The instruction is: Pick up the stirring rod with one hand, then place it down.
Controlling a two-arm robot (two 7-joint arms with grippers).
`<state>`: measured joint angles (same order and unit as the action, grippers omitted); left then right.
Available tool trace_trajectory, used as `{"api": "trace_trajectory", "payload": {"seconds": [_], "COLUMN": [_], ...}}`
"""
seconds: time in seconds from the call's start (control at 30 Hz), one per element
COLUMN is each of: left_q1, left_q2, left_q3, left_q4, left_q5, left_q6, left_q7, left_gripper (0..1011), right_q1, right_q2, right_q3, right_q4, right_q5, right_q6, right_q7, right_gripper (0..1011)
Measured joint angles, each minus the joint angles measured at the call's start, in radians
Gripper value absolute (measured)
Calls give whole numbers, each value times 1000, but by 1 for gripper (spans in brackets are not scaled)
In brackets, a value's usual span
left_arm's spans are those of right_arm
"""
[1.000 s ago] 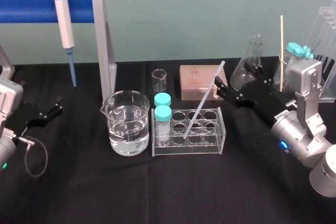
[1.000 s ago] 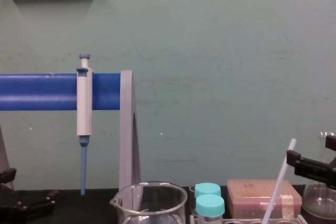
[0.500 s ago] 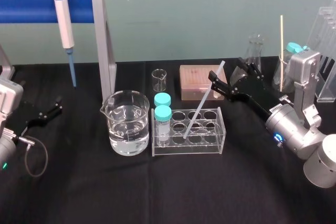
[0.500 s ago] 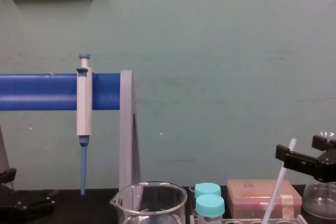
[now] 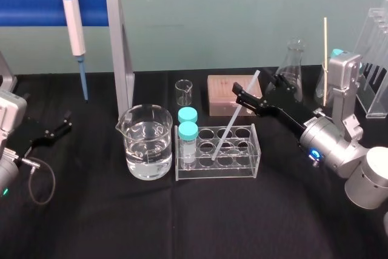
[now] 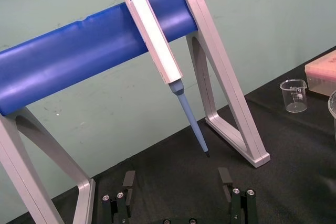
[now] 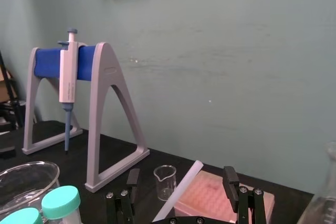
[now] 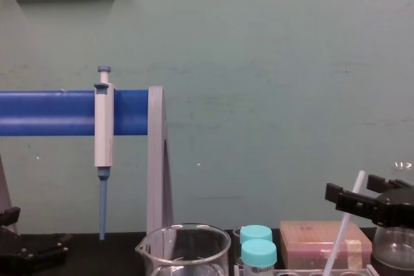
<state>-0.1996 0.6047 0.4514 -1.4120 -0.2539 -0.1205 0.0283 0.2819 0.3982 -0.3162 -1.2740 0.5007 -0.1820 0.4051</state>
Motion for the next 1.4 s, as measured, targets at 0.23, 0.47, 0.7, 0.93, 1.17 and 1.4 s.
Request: {"api": "trace_trajectory", "payload": {"seconds": [0.23,0.47,0.7,0.93,1.17,1.4], "left_q1": [0,0,0,0,0,0], "left_q2": [0,0,0,0,0,0], "left_q3": [0,0,0,0,0,0], "left_q4": [0,0,0,0,0,0], "left_q5": [0,0,0,0,0,0], "left_q6": [0,0,0,0,0,0], "left_q7": [0,0,0,0,0,0], "left_gripper": [1000,1000,1000,1000,1000,1000], "right_q1": [22,33,33,33,33,32], "right_q2": [-16,-26,-29,-28,-27,-27], "right_q3": [-1,3,6,5,4,3], "right_q4": [33,52,54,53,52,51], "right_q5": [-3,-17,-23,-22,-22,-21], "right_q6": [21,32,37,36,35,33], "right_q7": [36,56,56,55,55,55], "right_gripper": [1004,1004,1004,1004,1004,951]}}
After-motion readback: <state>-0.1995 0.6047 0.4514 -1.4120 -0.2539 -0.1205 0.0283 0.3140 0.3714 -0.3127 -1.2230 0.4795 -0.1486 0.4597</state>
